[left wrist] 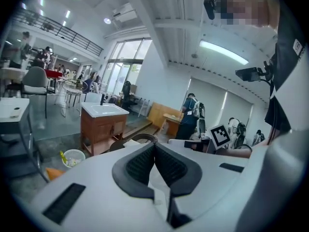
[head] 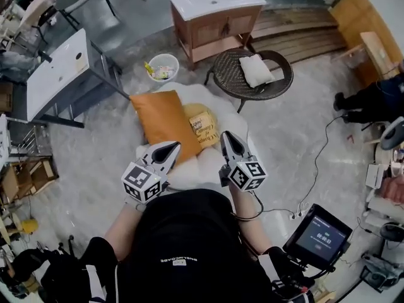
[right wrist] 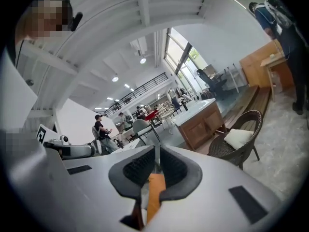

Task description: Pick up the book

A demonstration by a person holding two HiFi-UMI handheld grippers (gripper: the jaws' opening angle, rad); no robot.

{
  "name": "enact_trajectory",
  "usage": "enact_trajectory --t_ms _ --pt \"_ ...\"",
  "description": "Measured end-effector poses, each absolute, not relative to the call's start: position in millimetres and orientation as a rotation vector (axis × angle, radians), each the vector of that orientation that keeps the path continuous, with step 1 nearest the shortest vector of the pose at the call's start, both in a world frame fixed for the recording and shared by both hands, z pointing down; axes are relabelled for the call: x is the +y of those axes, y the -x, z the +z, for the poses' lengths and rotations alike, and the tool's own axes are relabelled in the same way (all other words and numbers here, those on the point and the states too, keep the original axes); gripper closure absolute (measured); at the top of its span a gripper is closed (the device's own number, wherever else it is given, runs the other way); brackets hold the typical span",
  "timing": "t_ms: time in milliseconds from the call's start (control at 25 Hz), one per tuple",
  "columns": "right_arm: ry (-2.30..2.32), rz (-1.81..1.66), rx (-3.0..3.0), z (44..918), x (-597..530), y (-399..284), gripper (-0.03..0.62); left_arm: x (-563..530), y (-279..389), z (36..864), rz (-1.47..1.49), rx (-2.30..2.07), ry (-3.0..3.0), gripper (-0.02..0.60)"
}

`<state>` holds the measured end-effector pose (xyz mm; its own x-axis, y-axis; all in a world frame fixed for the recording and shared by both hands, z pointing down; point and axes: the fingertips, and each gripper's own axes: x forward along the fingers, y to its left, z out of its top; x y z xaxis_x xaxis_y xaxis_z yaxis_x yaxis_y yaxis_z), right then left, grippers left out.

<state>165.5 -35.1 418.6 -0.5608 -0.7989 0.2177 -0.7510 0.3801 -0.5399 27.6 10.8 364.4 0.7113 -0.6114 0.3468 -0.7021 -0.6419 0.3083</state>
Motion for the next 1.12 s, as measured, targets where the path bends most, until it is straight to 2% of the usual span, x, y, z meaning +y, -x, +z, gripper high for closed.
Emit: enact_trajectory --t_ms 200,680,880,1120 --pt "1.291 -1.061 2.637 466.7 -93.3 -195.0 0.566 -22.0 -57.1 396.5 0.297 -1.174 -2.361 0.568" --pt "1.220 -1.271 2.694 507.1 -76.0 -200.5 0.562 43.7 -43.1 394.9 0.259 -1.349 -2.183 0.568" --pt "1.245 -1.401 2.697 584.5 -81.5 -187.4 0.485 46.4 -19.4 449.4 0.262 -1.345 -2.123 0.568" --pt "1.257 -1.554 2.734 655.5 -72.8 -184.2 0.450 51.2 -10.0 486.9 0.278 -1.330 -2.070 0.568"
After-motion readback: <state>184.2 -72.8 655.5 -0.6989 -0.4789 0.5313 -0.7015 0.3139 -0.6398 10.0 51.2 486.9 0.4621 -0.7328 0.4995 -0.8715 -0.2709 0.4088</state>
